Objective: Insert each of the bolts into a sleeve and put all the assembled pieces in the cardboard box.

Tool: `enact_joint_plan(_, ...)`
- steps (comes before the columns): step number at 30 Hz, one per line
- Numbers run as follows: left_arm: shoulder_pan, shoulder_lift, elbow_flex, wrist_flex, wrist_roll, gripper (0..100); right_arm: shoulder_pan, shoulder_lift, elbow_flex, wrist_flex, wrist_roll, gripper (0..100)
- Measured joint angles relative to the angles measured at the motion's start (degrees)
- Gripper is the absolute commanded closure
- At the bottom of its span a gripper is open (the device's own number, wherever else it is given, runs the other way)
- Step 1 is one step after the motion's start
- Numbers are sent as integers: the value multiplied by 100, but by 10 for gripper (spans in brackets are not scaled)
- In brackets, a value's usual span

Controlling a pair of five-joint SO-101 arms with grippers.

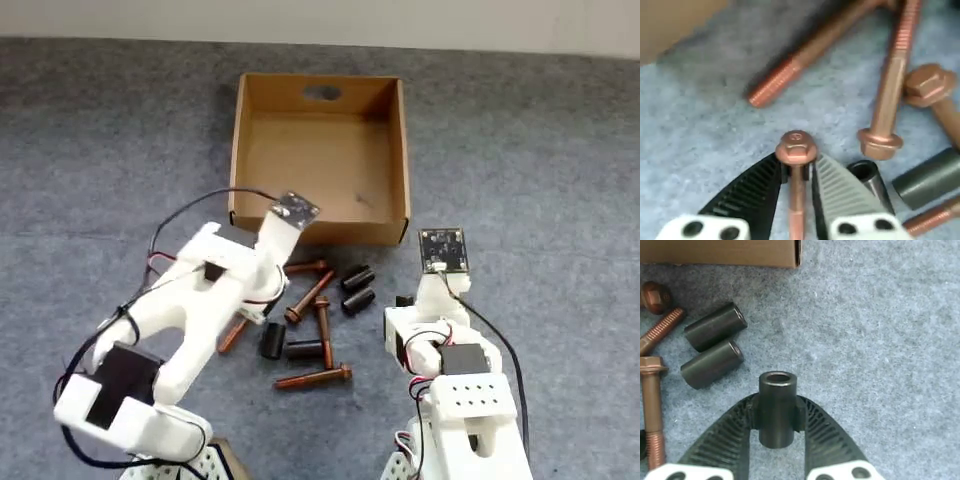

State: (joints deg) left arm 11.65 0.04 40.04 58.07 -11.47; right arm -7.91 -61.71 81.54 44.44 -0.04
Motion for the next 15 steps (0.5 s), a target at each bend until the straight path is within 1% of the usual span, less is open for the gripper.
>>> enact_joint_plan(3, -9, -132, 0, 123, 0, 992, 0, 0, 0, 0, 0, 992)
enact_joint_plan(7, -53, -677, 18, 246, 9, 992, 0, 0, 0, 0, 0, 992)
enact_joint_plan(12, -9, -2110, -26, 255, 9, 992, 0, 0, 0, 0, 0, 992)
enact_joint_plan(15, 158, -3007, -88, 255, 9, 992, 0, 0, 0, 0, 0, 992)
